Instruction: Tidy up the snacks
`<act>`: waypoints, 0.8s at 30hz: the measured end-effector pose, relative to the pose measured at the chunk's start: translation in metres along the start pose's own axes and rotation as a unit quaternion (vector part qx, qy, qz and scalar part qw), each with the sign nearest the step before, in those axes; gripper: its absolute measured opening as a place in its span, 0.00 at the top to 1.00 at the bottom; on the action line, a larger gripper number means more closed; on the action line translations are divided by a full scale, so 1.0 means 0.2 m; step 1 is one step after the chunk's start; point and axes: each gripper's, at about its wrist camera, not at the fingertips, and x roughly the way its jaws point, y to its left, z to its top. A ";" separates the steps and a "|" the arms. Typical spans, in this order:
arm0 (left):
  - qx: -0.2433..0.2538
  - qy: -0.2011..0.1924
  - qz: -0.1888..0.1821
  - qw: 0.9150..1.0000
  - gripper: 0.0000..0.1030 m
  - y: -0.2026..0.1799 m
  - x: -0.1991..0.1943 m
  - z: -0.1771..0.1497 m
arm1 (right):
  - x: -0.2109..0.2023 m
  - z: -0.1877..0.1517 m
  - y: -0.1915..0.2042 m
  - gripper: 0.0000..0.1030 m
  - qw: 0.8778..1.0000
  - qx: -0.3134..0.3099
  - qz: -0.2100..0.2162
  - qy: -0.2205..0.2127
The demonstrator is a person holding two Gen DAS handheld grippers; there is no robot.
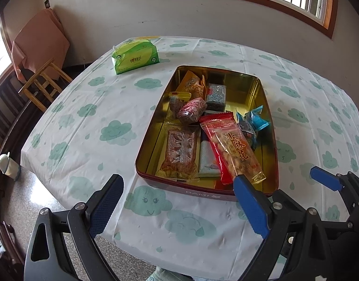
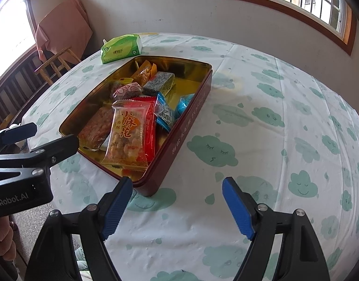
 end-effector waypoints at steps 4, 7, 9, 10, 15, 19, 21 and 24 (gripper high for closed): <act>0.000 0.000 0.001 1.000 0.09 0.00 0.00 0.00 | 0.01 0.00 0.00 0.21 1.000 -0.001 0.002 0.003; 0.001 0.001 0.004 1.000 0.09 0.00 0.00 0.00 | 0.01 0.00 0.00 0.21 1.000 -0.001 0.001 0.004; 0.002 0.000 0.003 1.000 0.09 0.00 0.00 0.00 | 0.01 0.00 0.00 0.21 1.000 -0.001 0.002 0.004; 0.002 0.000 0.004 1.000 0.09 0.00 0.00 0.00 | 0.01 0.00 0.00 0.21 1.000 -0.001 0.001 0.003; 0.001 0.002 -0.002 1.000 0.09 0.01 0.02 0.00 | 0.01 0.00 0.00 0.21 1.000 -0.001 0.002 0.004; 0.001 0.004 -0.005 1.000 0.09 0.01 0.02 0.00 | 0.01 0.00 0.00 0.21 1.000 0.001 0.005 0.005; -0.002 0.006 -0.008 1.000 0.09 0.01 0.02 0.00 | 0.02 0.00 0.00 0.21 1.000 0.002 0.007 0.006; -0.005 0.010 -0.010 1.000 0.09 0.02 0.03 0.00 | 0.02 0.00 -0.01 0.21 1.000 0.002 0.007 0.006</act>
